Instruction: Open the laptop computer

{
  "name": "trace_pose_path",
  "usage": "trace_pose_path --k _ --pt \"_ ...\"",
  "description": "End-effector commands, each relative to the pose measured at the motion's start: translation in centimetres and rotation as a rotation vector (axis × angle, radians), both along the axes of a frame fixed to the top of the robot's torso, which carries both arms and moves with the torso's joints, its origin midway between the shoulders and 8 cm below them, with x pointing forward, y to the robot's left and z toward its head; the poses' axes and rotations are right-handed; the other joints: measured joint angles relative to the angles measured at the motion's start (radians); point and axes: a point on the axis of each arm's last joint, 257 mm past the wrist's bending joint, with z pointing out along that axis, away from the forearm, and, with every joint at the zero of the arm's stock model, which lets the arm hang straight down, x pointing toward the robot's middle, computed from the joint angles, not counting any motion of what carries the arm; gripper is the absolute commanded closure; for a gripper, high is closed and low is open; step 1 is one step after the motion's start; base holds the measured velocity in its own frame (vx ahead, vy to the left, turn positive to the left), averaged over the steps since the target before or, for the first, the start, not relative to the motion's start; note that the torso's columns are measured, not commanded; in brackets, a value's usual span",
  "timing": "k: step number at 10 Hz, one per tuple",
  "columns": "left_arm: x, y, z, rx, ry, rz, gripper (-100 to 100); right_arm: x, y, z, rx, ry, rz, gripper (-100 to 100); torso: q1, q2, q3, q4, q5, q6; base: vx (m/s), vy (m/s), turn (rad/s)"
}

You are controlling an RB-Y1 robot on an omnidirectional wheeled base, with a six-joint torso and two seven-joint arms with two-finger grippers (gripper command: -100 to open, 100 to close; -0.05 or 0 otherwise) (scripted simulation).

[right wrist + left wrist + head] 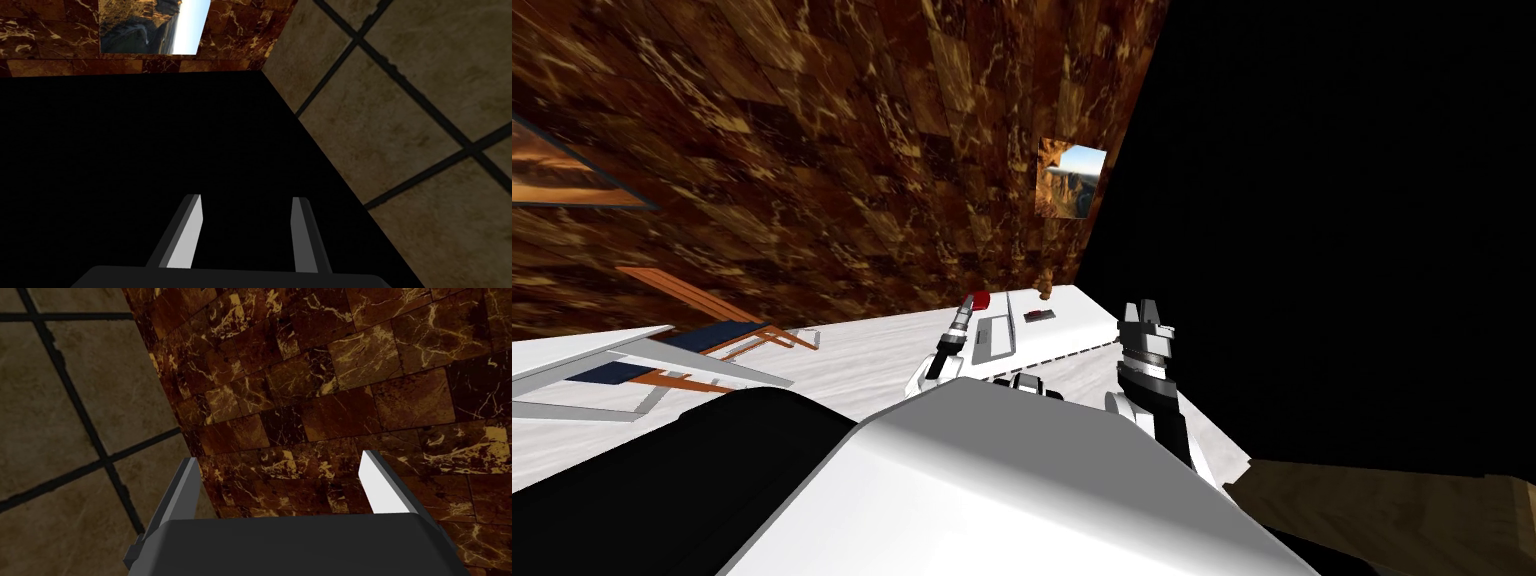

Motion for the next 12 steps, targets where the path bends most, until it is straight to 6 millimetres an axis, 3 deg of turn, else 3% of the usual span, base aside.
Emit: trace_pose_path --k 1,12 --pt "0.7 1.3 -1.9 0.008 0.041 0.02 -100 0.0 0.0 0.0 0.0 0.0 0.0 0 -0.002 0.0 0.0 0.0 -0.001 0.0 0.044 -0.082 0.025" --pt "2.2 6.3 -11.0 0.008 0.207 0.117 -100 0.0 0.0 0.0 0.0 0.0 0.0 0 0.002 0.001 0.0 0.0 0.001 0.0 0.034 -0.069 0.042"
